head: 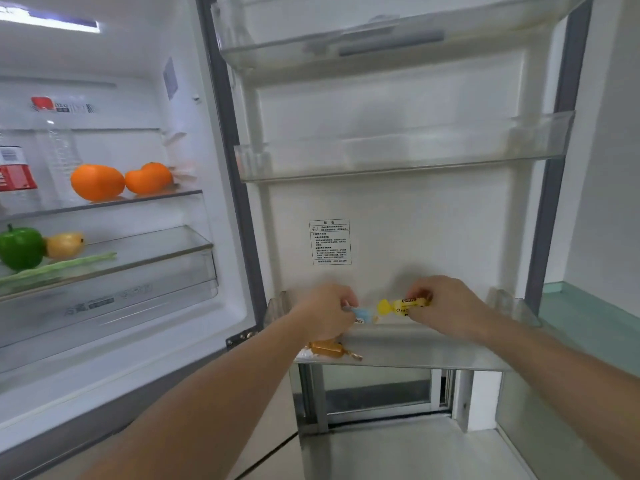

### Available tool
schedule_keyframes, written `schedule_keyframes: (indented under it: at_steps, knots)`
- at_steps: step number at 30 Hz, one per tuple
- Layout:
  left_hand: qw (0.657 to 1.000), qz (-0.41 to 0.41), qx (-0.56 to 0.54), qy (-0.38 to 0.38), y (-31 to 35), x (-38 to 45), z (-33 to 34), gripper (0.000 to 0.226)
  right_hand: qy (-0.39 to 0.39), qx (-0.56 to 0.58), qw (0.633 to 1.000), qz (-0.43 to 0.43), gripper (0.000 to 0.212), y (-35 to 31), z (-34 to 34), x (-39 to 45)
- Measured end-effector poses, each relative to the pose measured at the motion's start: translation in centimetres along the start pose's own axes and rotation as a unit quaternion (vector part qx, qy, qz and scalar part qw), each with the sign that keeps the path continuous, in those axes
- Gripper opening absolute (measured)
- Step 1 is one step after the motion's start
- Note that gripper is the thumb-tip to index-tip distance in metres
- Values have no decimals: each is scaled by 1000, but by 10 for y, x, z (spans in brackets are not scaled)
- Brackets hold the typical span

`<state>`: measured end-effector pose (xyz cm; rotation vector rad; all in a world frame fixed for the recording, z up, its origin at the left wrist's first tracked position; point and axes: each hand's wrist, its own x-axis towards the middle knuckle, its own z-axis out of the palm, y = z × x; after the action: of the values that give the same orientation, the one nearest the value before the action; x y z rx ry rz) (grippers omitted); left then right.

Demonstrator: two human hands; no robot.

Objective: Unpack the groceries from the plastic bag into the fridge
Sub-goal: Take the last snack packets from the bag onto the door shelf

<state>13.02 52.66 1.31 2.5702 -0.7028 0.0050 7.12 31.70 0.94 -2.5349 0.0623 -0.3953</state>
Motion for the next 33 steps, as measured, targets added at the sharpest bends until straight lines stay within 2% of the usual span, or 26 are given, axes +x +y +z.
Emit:
schedule_keyframes:
  at_steps: [6, 10, 17, 23, 28, 33]
  knots:
    - [998, -43, -26, -26, -10, 24, 10, 5, -58, -29, 998, 14, 7, 0, 25, 29]
    - [995, -64, -56, -58, -17, 31, 16, 13, -83, -24, 996, 37, 9, 1, 28, 33]
    - [991, -76, -87, -70, -22, 36, 18, 15, -99, -15, 993, 69, 6, 1, 30, 33]
    - [993, -57, -79, -60, -24, 35, 20, 16, -60, -40, 995, 72, 9, 0, 30, 27]
    - [998, -9, -45, 52, -22, 19, 20, 17, -18, -52, 996, 65, 10, -4, 33, 21]
    - [997, 25, -26, 73, -14, -1, 11, 21, 36, -51, 997, 38, 17, -9, 27, 9]
